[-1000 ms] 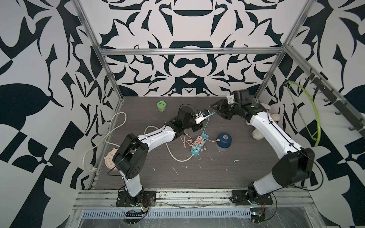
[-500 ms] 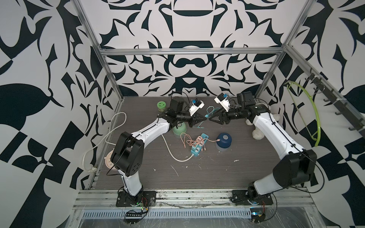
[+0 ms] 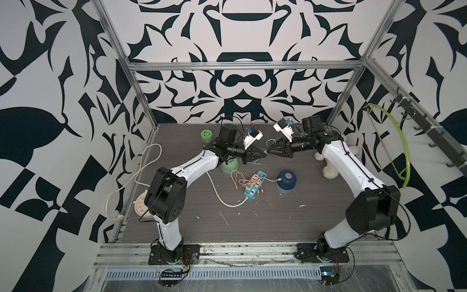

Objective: Charge the cordless meat grinders
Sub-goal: Adjust the charging cable at the center of the board.

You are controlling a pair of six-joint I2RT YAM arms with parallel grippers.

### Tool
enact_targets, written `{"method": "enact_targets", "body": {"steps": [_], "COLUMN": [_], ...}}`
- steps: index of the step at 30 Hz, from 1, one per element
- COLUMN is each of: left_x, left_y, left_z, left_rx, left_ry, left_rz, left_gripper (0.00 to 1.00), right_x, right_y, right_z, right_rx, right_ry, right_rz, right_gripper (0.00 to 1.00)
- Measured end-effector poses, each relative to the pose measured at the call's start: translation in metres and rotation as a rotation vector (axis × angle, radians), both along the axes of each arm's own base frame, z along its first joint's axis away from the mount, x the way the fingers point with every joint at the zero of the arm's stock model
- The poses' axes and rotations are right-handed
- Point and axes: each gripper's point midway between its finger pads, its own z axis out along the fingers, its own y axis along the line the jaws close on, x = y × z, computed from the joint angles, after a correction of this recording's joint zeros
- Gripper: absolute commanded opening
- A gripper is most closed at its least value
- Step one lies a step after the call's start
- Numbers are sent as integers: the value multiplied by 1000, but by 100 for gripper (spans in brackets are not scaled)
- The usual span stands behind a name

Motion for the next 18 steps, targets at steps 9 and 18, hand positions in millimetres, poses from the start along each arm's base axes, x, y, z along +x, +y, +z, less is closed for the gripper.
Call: {"method": "enact_targets", "body": {"steps": [9, 18], "left_x": [-8, 5], "left_y": [0, 5], "left_z": [3, -8], "left_rx": [-9, 20], "left_ry": [23, 21], "left_rz": [-41, 64], "left_gripper": [0, 99], "right_x": [-4, 1], "right_y": [0, 1], "right_z": [-1, -28], "right_rx": [8, -66], "right_ry": [19, 56], "right_rz": [18, -64], "right_gripper": [0, 0]}}
